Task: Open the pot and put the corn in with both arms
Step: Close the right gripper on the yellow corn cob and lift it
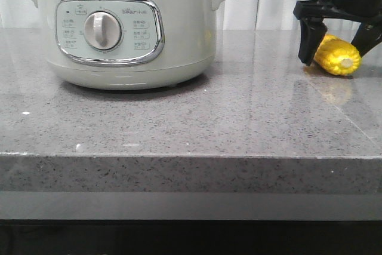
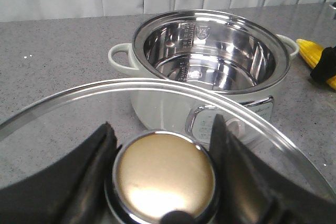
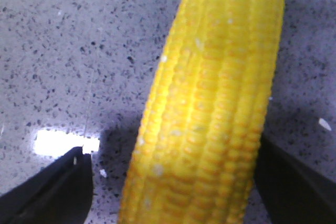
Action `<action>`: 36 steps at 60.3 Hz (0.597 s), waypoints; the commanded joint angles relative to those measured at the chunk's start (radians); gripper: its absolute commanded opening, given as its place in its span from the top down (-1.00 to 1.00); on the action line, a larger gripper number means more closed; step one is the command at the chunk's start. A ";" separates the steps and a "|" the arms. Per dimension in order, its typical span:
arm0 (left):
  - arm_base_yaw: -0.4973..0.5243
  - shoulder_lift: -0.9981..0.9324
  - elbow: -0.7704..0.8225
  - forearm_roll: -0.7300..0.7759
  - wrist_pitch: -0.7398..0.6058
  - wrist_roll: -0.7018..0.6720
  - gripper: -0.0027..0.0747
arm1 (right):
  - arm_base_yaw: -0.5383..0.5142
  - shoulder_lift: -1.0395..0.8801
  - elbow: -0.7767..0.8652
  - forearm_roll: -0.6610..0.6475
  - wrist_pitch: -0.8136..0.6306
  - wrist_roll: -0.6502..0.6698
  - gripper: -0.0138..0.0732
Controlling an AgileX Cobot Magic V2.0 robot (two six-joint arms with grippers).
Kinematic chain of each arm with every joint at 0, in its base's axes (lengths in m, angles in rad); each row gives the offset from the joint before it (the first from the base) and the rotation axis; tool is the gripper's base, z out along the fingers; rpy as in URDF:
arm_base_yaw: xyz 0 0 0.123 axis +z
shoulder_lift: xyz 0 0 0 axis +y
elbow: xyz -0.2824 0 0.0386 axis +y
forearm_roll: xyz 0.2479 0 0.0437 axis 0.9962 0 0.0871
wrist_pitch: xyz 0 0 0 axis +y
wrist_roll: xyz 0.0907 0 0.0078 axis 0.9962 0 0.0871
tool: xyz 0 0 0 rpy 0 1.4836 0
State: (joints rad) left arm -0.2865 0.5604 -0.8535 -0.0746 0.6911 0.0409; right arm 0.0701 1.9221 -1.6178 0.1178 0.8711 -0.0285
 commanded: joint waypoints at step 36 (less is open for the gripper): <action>0.002 -0.002 -0.037 -0.028 -0.142 -0.008 0.34 | 0.052 -0.120 -0.246 0.007 0.123 -0.006 -0.01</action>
State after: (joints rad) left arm -0.2865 0.5604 -0.8535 -0.0861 0.6911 0.0409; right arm 0.0933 1.9018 -1.7764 0.1139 0.9995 -0.0285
